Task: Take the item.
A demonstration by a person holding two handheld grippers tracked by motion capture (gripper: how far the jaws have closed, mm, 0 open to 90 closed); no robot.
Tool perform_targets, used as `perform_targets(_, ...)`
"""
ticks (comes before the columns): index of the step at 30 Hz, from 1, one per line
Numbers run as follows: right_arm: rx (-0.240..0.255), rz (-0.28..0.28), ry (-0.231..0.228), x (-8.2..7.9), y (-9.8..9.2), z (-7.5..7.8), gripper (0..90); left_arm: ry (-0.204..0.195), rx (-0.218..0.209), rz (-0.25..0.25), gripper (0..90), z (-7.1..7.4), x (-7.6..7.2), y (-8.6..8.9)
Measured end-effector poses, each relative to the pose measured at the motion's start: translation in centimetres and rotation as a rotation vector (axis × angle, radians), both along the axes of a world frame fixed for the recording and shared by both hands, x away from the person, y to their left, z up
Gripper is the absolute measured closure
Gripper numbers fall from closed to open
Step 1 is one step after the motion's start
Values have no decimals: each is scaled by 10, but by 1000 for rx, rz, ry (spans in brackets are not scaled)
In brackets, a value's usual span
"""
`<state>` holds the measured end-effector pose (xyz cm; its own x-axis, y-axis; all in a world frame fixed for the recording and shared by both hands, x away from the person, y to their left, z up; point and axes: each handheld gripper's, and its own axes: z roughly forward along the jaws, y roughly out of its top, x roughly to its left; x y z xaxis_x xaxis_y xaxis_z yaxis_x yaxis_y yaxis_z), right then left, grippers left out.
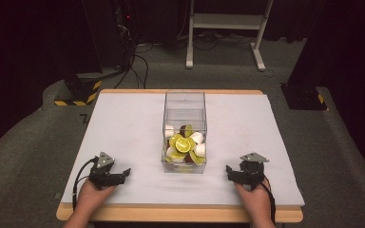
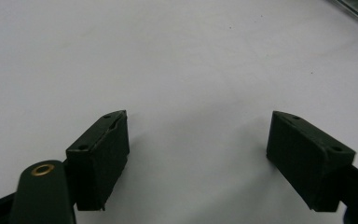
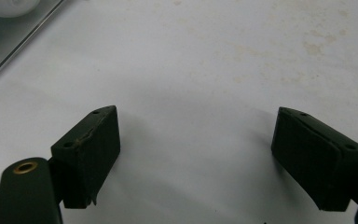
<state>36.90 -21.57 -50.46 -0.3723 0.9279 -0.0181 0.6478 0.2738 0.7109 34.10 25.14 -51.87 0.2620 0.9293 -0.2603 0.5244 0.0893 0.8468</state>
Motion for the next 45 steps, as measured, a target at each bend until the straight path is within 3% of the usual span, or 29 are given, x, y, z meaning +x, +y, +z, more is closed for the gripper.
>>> perform_targets(22,-5,8,-6,-3,-1,0,148,3,18,5,210,0,-1,0)
perform_targets(28,-5,8,-6,-3,-1,0,147,-1,15,47,189,0,-1,-3)
perform_targets(32,-6,9,-6,-3,-1,0,147,0,12,49,187,0,-2,-3)
perform_targets(33,-6,9,-6,-3,-1,0,147,9,28,36,184,0,-1,-2)
perform_targets(38,-5,9,-6,-3,-1,0,146,14,23,21,170,1,-3,0)
perform_targets(41,-5,9,-6,-3,-1,0,146,-1,30,18,150,2,-4,1)
perform_targets(45,-5,9,-6,-3,-1,0,146,-11,9,12,147,3,-5,1)
